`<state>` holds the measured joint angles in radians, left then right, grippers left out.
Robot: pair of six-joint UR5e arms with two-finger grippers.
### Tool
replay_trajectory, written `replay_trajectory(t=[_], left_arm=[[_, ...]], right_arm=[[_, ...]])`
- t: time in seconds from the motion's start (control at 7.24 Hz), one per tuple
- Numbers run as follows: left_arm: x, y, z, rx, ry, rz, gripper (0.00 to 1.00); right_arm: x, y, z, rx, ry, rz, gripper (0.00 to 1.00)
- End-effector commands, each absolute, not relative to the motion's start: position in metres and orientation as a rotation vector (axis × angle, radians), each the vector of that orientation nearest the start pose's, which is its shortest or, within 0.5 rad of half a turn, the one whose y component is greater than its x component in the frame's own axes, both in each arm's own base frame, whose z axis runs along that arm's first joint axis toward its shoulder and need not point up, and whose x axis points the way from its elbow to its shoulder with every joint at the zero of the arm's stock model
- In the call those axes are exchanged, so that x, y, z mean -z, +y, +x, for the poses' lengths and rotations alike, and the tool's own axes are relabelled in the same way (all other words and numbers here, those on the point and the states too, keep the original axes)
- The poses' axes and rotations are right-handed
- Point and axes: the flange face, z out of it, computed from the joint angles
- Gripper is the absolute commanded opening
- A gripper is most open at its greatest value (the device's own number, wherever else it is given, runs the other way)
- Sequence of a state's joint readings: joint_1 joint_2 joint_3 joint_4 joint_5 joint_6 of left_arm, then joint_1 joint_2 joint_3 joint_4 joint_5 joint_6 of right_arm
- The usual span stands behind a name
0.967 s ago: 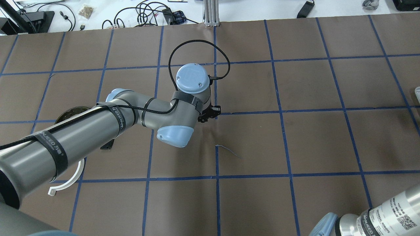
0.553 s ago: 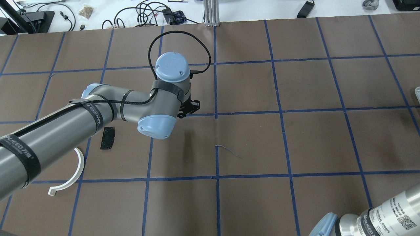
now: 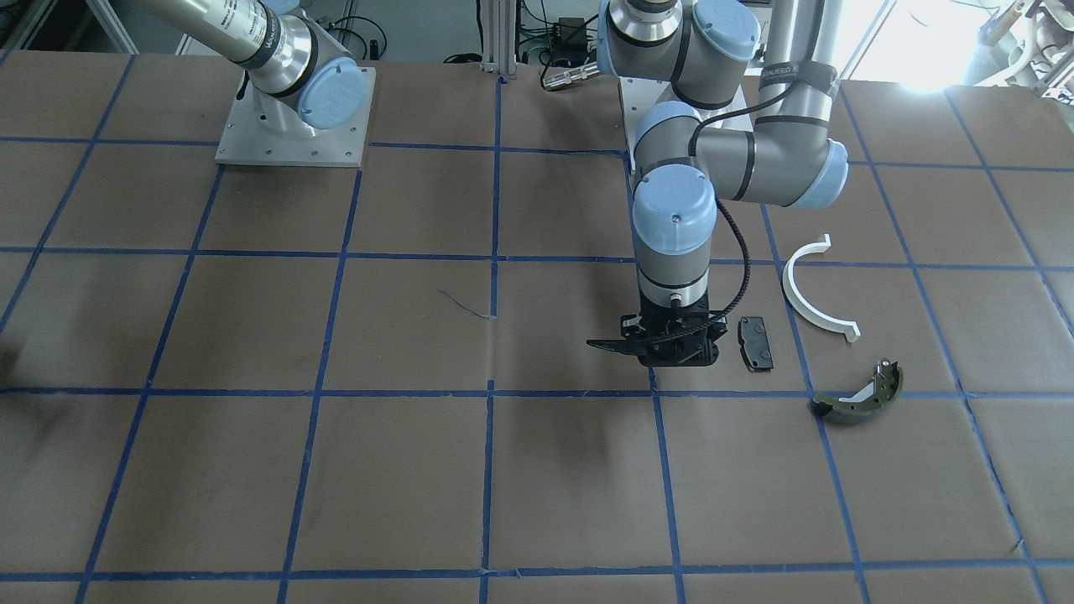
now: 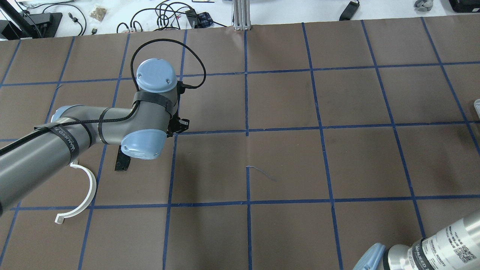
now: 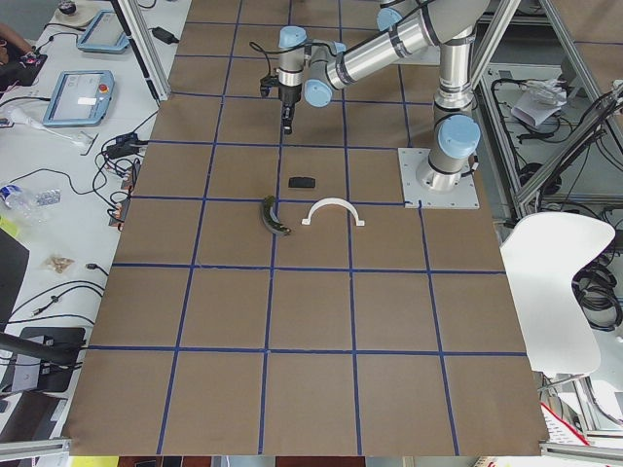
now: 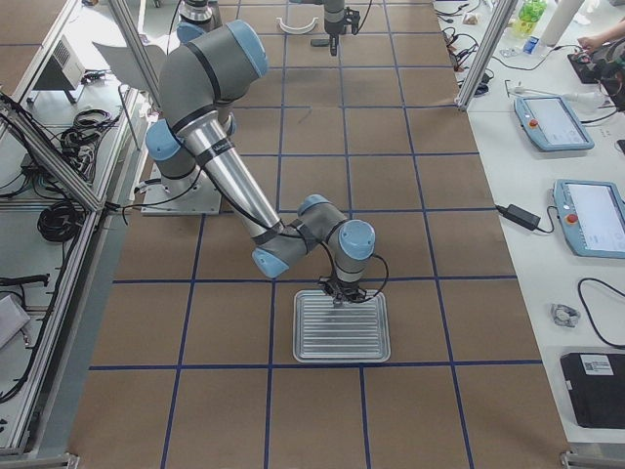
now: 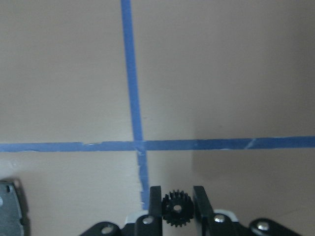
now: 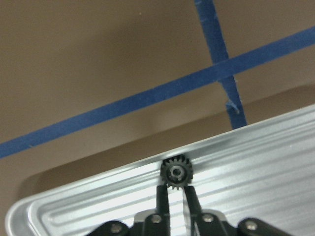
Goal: Place bearing gear from tray to pile
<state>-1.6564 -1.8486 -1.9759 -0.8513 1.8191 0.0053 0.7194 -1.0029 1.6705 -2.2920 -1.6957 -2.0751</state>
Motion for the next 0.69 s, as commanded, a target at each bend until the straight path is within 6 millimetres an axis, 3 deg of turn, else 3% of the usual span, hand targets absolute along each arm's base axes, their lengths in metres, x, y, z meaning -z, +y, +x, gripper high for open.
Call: replay_trajectory(t=[0.0,0.28,0.55], left_arm=[[-0.237,-0.521,-0.082,0.021,2.887,0.157,0.16],[-0.239,-0.525,-0.015,-0.015,2.931,0.13,0.12],[-0.23,-0.518,0.03,-0.062,2.974,0.022,0.08]], right_arm=[[-0.183,-0.514,-0.402,-0.172,2.623,-1.83,0.47],[-0.181,-0.513,-0.4,-0.17,2.623,-1.83,0.47],[-0.179,-0.512,-0.398,-0.164,2.652,-1.777,0.44]])
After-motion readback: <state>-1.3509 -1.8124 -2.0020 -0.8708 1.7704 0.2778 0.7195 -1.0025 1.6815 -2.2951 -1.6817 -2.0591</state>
